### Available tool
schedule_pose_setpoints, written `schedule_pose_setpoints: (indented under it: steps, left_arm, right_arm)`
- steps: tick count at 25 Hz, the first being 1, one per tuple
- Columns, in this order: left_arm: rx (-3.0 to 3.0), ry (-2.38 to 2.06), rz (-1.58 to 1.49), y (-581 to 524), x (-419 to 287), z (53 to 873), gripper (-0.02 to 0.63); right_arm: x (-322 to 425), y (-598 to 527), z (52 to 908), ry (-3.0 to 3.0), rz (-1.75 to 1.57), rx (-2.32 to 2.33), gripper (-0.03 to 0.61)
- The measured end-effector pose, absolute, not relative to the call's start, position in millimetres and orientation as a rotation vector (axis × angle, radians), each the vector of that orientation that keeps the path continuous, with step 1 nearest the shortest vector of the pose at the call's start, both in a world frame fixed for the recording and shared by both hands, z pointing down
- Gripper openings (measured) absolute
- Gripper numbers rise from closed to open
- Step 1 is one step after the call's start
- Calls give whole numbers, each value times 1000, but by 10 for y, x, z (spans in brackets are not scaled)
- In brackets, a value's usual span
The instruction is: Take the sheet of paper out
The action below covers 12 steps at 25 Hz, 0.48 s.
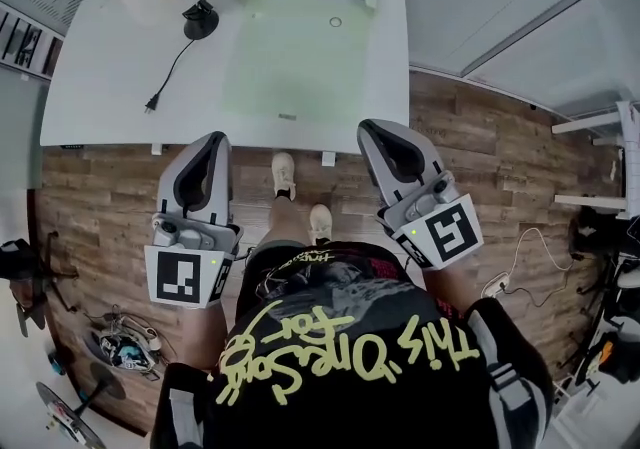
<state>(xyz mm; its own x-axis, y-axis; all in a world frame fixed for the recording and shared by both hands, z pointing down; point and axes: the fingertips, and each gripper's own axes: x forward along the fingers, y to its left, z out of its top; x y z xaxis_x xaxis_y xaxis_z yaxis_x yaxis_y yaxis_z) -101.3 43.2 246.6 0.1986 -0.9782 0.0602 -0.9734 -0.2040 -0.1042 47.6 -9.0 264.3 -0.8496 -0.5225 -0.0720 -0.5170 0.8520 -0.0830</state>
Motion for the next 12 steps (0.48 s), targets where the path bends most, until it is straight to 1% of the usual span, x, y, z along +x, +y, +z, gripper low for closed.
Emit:
schedule_pose_setpoints:
  steps: [12]
  left_arm:
    - [-2492, 1789, -152, -218, -1153, 2433, 6]
  right_arm:
    - [395, -505, 2613, 2903, -40, -1007, 8]
